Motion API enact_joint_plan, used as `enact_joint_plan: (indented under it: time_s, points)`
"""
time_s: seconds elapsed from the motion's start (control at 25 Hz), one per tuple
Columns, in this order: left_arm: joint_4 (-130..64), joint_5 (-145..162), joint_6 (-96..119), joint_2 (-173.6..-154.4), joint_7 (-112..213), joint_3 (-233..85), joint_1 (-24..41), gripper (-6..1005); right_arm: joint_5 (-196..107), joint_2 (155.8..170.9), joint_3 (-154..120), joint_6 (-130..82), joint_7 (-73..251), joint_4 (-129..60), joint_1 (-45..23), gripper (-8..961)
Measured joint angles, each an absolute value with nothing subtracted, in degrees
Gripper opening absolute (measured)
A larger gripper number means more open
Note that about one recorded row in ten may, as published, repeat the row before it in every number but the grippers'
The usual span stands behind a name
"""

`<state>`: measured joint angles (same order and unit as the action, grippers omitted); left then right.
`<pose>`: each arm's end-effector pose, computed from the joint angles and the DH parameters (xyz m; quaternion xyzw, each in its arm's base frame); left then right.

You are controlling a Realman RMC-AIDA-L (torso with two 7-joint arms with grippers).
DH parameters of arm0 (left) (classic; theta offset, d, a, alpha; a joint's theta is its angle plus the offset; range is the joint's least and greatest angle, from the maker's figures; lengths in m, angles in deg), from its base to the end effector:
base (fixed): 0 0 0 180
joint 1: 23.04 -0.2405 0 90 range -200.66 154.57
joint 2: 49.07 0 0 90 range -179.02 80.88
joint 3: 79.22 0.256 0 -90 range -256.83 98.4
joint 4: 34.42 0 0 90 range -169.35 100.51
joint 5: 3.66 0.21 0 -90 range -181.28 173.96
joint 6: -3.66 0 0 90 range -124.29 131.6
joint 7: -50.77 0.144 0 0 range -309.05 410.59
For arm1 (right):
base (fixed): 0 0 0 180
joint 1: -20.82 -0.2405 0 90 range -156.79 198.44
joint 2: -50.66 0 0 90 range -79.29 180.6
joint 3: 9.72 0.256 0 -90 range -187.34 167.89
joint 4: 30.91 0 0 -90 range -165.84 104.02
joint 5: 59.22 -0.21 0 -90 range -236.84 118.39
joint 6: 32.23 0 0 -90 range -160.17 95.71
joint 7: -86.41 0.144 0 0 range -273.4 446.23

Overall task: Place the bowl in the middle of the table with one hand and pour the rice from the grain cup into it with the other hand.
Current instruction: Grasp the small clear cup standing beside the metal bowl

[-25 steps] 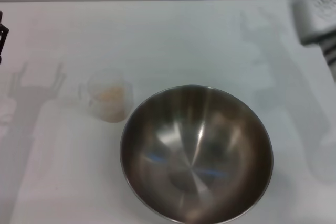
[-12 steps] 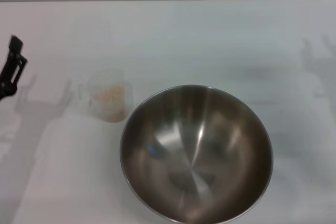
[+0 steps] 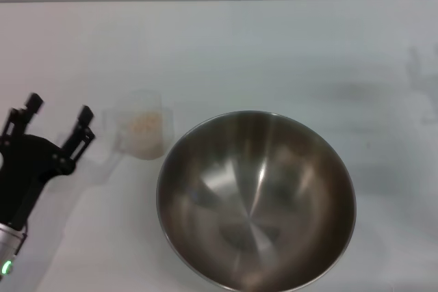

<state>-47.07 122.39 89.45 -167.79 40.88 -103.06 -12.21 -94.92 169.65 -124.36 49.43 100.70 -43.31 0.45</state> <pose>-0.3258 0.2243 -0.0408 -0.7350 -0.1983 -0.3700 0.5325 0.3145 0.3114 0.0260 -0.6138 0.1871 0.4254 0.6382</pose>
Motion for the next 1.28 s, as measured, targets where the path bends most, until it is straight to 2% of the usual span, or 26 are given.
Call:
enact_joint_plan:
  time_s: [1.28]
  points:
    - [-47.1, 121.7, 71.9, -167.99, 44.2, -102.8, -6.2, 809, -94.6, 169.0, -121.2, 49.6, 100.3, -42.7, -1.1, 496]
